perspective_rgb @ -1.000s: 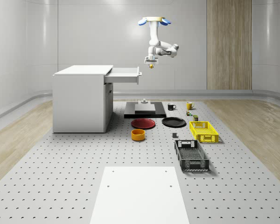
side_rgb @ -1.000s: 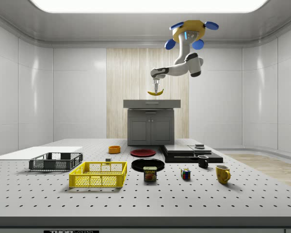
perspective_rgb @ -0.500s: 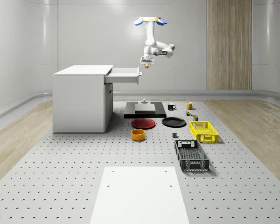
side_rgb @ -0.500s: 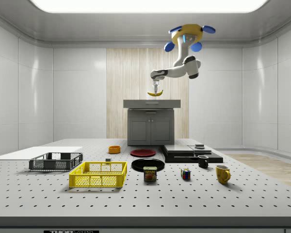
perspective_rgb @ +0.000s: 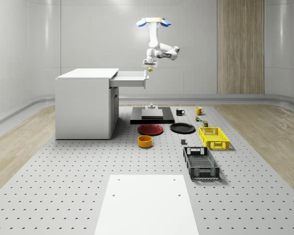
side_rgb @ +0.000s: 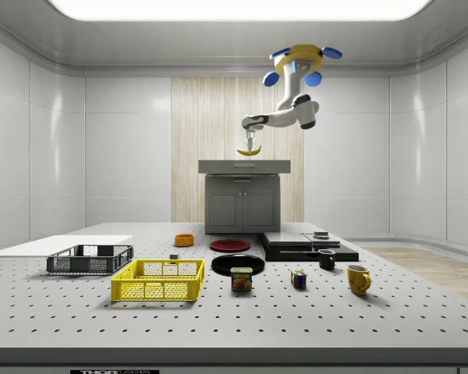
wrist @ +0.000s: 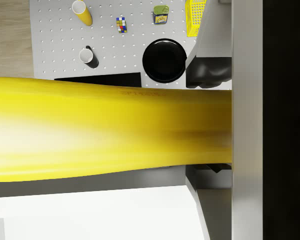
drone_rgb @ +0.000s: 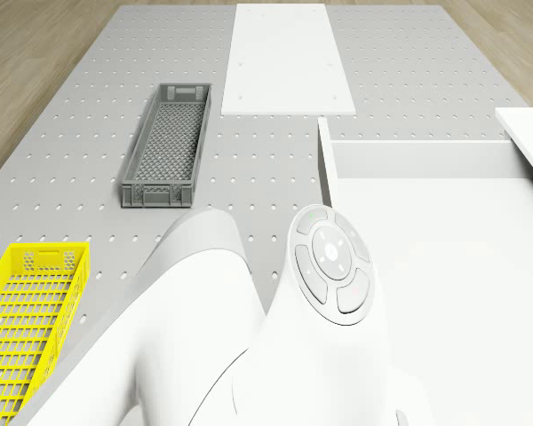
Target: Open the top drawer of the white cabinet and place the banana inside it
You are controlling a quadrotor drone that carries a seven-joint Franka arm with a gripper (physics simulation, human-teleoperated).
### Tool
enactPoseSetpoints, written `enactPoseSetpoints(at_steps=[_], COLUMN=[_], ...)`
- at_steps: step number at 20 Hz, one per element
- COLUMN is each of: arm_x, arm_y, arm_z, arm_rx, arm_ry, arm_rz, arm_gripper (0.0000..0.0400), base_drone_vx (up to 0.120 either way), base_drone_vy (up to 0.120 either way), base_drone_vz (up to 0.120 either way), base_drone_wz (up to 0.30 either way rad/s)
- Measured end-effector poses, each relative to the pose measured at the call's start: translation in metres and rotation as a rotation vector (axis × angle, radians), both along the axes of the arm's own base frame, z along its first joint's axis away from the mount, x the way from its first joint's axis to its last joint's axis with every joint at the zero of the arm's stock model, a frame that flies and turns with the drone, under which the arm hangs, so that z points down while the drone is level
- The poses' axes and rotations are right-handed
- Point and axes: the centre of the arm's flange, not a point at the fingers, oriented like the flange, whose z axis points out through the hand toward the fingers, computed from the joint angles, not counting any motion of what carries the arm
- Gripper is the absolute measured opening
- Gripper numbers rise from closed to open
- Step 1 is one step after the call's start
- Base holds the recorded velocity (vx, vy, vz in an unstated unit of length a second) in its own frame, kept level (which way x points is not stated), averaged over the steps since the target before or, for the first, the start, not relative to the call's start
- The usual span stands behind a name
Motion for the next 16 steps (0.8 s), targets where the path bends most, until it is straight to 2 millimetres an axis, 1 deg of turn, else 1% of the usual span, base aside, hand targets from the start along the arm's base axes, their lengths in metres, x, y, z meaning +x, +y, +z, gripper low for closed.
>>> enactPoseSetpoints(at_steps=[16], arm_x=[0.0000], arm_y=[0.0000], arm_z=[0.0000], arm_rx=[0.000], arm_ry=[0.000], arm_rz=[0.000], arm_gripper=[0.0200], base_drone_vx=[0.000], base_drone_vy=[-0.120], base_drone_vz=[0.000], base_drone_wz=[0.000])
